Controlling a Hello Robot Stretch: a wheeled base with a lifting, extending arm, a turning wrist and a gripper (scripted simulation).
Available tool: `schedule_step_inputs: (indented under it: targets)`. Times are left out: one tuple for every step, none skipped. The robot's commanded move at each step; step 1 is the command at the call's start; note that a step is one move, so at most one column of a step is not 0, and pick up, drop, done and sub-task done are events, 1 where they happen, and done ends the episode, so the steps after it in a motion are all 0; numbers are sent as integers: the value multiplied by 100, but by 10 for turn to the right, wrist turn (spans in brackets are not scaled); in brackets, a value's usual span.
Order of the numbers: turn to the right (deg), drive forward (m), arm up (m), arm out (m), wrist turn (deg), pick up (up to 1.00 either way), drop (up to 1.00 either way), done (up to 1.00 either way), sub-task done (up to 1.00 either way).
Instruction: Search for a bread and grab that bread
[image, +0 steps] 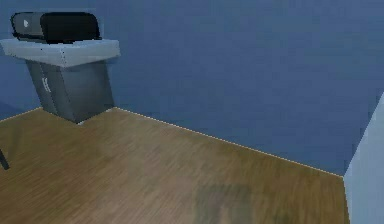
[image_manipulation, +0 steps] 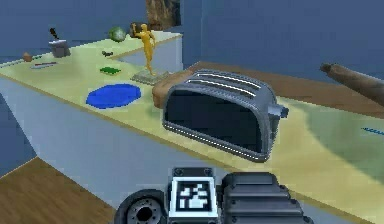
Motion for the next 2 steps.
schedule_step_inputs:
  targets:
    - [0,0,0,50,0,0,0,0,0]
    - [0,0,0,0,450,0,0,0,0]
